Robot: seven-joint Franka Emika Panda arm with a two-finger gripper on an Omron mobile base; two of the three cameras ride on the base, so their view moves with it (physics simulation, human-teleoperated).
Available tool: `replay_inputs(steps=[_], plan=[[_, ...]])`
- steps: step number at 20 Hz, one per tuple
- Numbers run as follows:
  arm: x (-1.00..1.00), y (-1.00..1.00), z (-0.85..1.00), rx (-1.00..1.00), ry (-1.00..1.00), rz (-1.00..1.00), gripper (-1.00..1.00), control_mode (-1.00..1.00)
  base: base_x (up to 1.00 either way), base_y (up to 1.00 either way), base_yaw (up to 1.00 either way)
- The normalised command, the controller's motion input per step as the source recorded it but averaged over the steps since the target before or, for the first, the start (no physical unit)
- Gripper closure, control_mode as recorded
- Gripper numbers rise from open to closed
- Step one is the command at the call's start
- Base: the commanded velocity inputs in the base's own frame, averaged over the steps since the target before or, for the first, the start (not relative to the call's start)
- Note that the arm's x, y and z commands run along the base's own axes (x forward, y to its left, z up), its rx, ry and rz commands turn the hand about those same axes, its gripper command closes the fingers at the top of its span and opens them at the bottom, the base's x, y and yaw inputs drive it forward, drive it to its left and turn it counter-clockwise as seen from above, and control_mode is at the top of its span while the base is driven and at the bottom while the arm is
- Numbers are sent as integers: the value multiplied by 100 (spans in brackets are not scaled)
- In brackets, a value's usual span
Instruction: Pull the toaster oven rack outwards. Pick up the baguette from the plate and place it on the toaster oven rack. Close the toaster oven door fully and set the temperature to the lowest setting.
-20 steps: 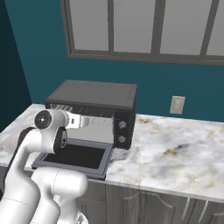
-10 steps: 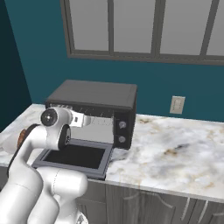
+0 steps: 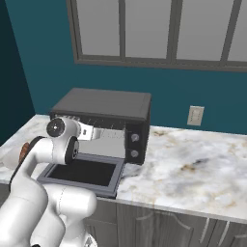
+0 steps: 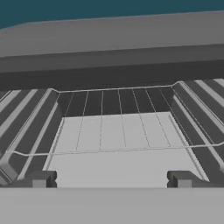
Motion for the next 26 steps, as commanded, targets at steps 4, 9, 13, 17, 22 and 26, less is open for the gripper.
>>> replay_inputs(steps=[4, 9, 13, 17, 22, 26], plan=[[0, 0, -19, 0, -8, 0, -100, -100, 0, 0, 0], [8, 1, -18, -1, -13, 0, -100, -100, 0, 0, 0], [14, 6, -34, -4, -10, 0, -100, -100, 0, 0, 0], [18, 1, -35, -3, -7, 0, -100, -100, 0, 0, 0], [22, 0, -33, 0, -3, -2, -100, -100, 0, 0, 0], [21, 0, -33, 0, 0, -7, -100, -100, 0, 0, 0]])
